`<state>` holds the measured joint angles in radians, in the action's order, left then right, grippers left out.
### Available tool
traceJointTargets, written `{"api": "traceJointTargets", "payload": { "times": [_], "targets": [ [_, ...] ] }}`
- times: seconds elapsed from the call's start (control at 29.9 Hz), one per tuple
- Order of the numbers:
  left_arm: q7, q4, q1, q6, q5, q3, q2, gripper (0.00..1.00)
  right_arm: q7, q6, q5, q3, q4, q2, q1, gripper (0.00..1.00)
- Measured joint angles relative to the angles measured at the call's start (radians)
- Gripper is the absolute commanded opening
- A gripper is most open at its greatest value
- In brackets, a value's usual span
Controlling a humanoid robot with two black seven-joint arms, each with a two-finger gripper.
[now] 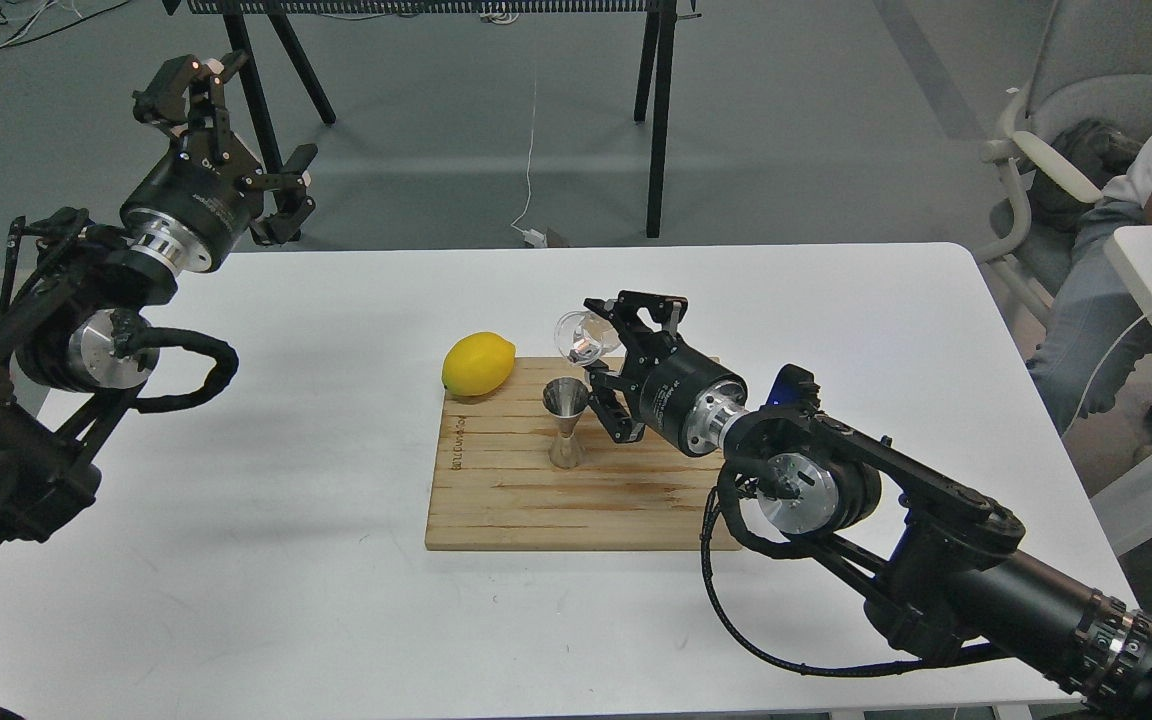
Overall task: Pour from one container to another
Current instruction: 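Tilt the glass with the right gripper to pour into the jigger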
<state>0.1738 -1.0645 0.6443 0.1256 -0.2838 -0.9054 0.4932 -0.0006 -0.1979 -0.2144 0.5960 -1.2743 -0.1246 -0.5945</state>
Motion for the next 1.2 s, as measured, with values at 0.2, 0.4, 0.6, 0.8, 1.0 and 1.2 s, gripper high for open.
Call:
{"api": "traceJointTargets", "payload": {
  "times": [0.2, 0.4, 0.6, 0.8, 1.0, 1.2],
  "targets": [
    [0.001, 0.000, -0.001, 0.000, 0.000, -0.003, -0.002, 1.00, -0.001, 0.000, -0.094, -0.025, 0.002, -0.001, 0.005, 0.41],
    [0.001, 0.000, -0.002, 0.000, 0.000, -0.003, -0.002, 1.00, 0.004, -0.031, -0.186, -0.045, 0.002, 0.001, 0.010, 0.41],
    [0.001, 0.000, -0.003, 0.000, 0.000, -0.001, -0.005, 1.00, 0.008, -0.038, -0.216, -0.047, -0.002, 0.001, 0.004, 0.41],
    [0.001, 0.000, -0.009, 0.000, 0.000, -0.001, -0.005, 1.00, 0.008, -0.040, -0.260, -0.047, -0.003, 0.000, 0.000, 0.41],
    [0.001, 0.000, -0.010, 0.000, 0.000, -0.001, -0.002, 1.00, 0.008, -0.040, -0.291, -0.048, -0.003, 0.001, -0.003, 0.41],
    [0.001, 0.000, -0.010, 0.000, 0.000, -0.001, -0.003, 1.00, 0.007, -0.040, -0.301, -0.049, -0.008, -0.002, -0.020, 0.41]
  ]
}}
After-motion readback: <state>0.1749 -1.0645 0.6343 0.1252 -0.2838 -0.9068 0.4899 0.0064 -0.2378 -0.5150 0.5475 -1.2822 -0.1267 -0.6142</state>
